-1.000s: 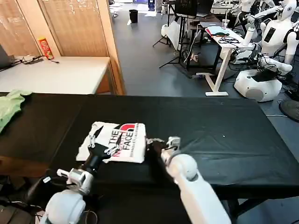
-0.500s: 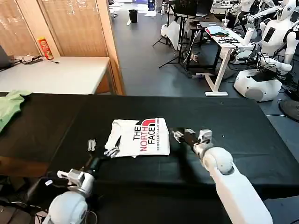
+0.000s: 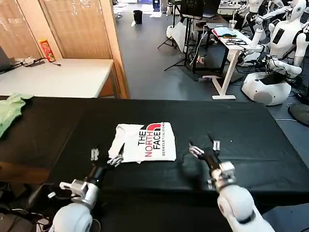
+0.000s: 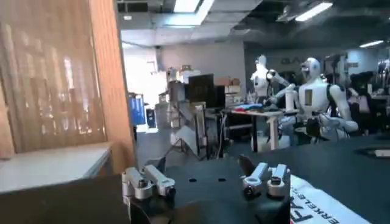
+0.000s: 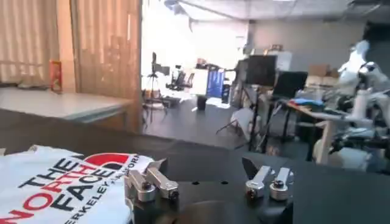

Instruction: Fold and organize the clothes.

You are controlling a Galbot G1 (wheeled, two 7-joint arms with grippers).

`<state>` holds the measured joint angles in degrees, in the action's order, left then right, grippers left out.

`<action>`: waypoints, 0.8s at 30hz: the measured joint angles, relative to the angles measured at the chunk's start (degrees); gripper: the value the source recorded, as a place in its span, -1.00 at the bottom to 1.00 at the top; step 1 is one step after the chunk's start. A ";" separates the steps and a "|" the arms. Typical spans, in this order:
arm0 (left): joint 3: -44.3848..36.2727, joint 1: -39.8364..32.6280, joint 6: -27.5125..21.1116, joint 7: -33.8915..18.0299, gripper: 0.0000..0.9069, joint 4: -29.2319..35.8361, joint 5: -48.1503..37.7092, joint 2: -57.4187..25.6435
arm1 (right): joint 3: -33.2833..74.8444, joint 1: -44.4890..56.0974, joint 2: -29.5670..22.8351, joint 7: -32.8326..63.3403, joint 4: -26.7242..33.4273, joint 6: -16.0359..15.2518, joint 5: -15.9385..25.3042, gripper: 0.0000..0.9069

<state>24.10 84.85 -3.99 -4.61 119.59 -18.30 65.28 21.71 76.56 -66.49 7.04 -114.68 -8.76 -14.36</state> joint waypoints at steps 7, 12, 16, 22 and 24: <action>0.24 8.09 -0.41 -2.01 0.94 5.31 -1.44 -2.47 | 7.18 15.58 -2.07 0.96 -8.79 6.73 2.85 0.94; 1.77 15.52 -0.26 -3.01 0.94 8.80 -1.48 -3.58 | 11.89 25.61 -3.51 2.90 -13.95 9.50 5.22 0.94; 4.02 21.28 0.68 -4.54 0.94 11.19 -1.58 -4.51 | 13.73 32.80 -4.56 4.64 -17.82 9.56 5.42 0.94; 6.97 27.24 -1.40 -6.26 0.94 13.27 -3.10 -5.65 | 14.90 40.62 -5.94 7.93 -22.69 6.70 5.20 0.94; 7.71 28.55 -2.19 -6.55 0.94 13.97 -3.87 -5.97 | 15.06 42.48 -6.39 9.03 -23.97 5.73 4.66 0.94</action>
<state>31.81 113.41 -6.18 -11.16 133.55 -22.17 59.32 36.76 119.04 -72.88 16.07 -138.65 -3.03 -9.70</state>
